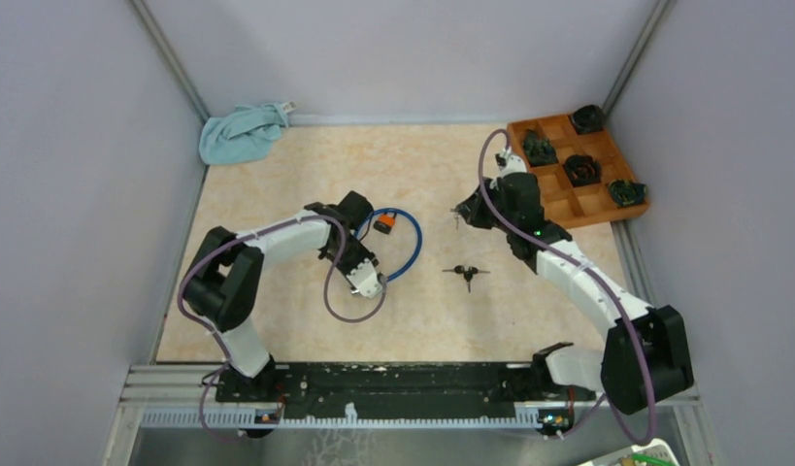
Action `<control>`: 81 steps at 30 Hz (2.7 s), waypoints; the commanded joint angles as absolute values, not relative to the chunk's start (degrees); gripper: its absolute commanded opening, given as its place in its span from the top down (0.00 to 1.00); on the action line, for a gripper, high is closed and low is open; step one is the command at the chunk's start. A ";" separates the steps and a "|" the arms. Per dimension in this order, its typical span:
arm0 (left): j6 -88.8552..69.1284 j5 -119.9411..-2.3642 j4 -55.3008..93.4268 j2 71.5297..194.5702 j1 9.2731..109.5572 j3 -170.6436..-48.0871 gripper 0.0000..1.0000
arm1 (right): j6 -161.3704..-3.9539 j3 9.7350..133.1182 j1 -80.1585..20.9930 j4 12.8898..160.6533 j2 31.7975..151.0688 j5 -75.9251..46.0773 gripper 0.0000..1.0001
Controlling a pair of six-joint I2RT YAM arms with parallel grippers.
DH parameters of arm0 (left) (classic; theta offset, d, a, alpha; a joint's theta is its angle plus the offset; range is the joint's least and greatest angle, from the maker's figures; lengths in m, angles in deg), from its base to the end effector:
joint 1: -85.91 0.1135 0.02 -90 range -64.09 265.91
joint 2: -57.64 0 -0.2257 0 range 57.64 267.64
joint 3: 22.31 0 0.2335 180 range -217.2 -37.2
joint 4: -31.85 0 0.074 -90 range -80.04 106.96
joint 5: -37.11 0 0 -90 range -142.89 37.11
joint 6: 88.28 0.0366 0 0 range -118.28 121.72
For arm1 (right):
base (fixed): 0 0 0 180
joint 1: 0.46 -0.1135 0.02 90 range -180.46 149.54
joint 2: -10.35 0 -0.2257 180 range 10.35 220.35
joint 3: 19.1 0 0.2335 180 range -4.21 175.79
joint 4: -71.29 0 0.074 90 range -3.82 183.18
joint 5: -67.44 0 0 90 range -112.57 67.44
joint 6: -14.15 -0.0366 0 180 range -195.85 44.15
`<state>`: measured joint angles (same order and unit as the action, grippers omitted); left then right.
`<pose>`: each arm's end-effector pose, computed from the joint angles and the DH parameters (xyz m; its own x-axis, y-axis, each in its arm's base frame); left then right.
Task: Unlock with the key
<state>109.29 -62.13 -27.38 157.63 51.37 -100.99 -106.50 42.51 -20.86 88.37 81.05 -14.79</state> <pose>0.2395 -0.1720 0.1423 0.7995 0.5920 -0.1014 0.5991 -0.7741 0.2045 0.2560 0.1005 0.2410 -0.5897 0.3196 -0.7417 -0.1842 0.8409 0.5088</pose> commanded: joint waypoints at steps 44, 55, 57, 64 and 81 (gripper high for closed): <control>96.19 -76.32 -30.02 164.54 46.65 -122.18 0.00 | -107.34 40.97 -15.57 91.23 68.42 -11.82 1.00; 110.23 -75.73 -24.87 175.55 45.60 -128.25 0.03 | -109.10 38.71 -15.48 91.68 65.10 -10.73 1.00; 112.85 -76.33 -25.19 176.21 45.57 -128.23 0.00 | -109.17 38.73 -15.46 91.79 64.73 -10.65 1.00; 117.60 -77.31 -24.95 178.16 45.42 -127.52 0.00 | -109.10 39.08 -15.38 92.71 63.68 -10.92 1.00; 121.91 -74.34 -43.11 187.85 42.85 -139.17 0.49 | -108.31 39.56 -14.83 95.67 61.46 -12.60 1.00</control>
<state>119.56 -74.10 -37.10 184.34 44.14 -138.21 -108.64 38.53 -15.55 96.20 63.48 -11.65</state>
